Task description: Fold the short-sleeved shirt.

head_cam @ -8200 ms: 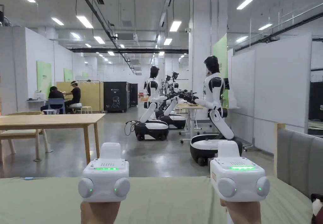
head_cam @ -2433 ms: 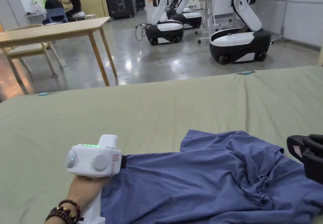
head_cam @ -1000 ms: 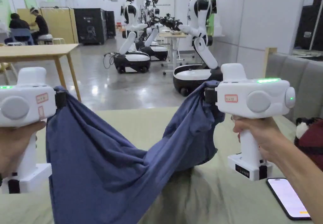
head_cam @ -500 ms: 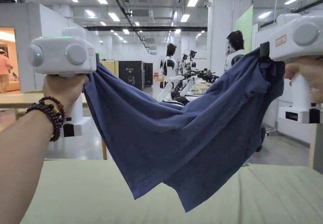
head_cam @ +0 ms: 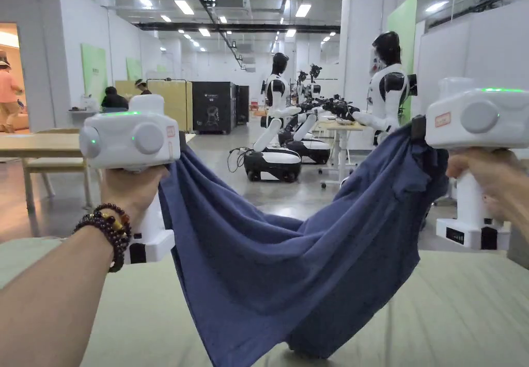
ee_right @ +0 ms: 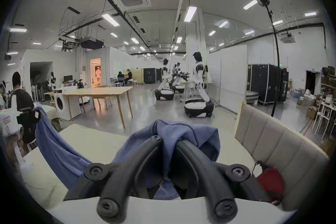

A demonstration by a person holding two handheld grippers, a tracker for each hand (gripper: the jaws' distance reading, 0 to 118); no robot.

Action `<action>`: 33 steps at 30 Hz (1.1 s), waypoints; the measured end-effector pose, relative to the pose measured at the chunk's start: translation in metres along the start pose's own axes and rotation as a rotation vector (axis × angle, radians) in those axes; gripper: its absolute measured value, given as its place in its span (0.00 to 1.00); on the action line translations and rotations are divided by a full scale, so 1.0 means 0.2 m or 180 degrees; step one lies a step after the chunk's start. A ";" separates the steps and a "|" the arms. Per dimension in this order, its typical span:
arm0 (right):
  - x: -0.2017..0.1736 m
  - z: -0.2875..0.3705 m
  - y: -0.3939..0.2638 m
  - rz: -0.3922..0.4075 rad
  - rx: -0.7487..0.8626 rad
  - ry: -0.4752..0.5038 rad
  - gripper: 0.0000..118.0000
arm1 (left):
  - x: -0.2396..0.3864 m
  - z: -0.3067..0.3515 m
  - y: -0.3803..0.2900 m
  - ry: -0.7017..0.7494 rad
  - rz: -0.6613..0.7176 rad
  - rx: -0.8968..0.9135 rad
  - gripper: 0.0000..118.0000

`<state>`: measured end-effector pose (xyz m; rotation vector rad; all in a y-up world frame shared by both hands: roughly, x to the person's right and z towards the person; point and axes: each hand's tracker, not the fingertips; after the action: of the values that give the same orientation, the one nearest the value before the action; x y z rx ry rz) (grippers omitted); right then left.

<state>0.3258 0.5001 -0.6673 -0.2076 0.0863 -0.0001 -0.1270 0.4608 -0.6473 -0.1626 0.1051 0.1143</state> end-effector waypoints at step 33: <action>0.28 1.16 -2.17 0.1020 -0.2433 0.0521 0.05 | -0.72 1.30 -2.02 -0.0282 -0.0295 -0.1853 0.00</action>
<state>0.4047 0.1228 -0.3559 -0.9563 0.2815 0.3399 -0.1957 0.0938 -0.3140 -0.7418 -0.0271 0.0569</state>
